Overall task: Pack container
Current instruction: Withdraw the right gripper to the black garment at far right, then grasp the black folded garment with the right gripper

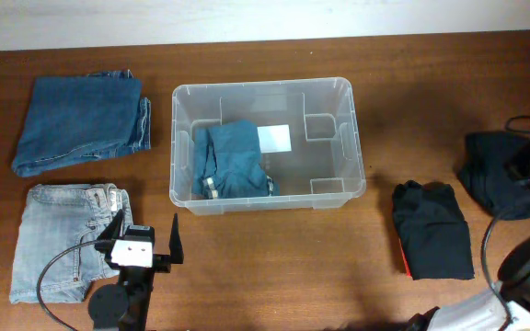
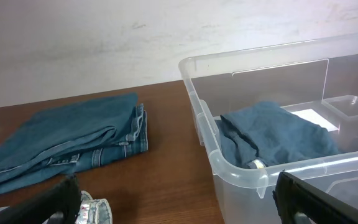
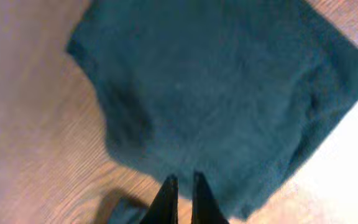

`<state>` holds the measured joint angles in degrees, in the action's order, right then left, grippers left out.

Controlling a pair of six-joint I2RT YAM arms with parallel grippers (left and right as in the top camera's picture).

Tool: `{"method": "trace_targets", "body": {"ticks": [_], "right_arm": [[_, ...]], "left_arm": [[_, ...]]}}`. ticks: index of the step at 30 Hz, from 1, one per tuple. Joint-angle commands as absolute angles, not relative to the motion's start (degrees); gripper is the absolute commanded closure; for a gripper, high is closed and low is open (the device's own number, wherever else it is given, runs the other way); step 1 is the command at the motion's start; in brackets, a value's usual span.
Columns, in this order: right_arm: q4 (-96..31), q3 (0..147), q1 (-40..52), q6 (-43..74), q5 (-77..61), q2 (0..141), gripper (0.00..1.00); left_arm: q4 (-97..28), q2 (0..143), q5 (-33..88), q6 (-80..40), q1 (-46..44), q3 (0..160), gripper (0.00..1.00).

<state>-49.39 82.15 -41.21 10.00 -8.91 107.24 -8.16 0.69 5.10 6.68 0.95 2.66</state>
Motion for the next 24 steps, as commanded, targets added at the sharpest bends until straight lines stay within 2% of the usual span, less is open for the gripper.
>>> {"method": "trace_targets", "body": {"ticks": [1,15,24], "right_arm": [[-47.37,81.76,-41.28,9.21,-7.9,112.53,0.96],[-43.2,81.73,-39.27,10.28,-11.81,121.34,0.96],[-37.17,81.73,-27.86,30.44,-15.49,122.21,0.96]], "left_arm": [[-8.14,0.34,4.71,7.62,1.23,2.28,0.01],[-8.14,0.34,4.69,7.62,1.23,2.28,0.01],[-8.14,0.34,4.71,7.62,1.23,2.28,0.01]]}}
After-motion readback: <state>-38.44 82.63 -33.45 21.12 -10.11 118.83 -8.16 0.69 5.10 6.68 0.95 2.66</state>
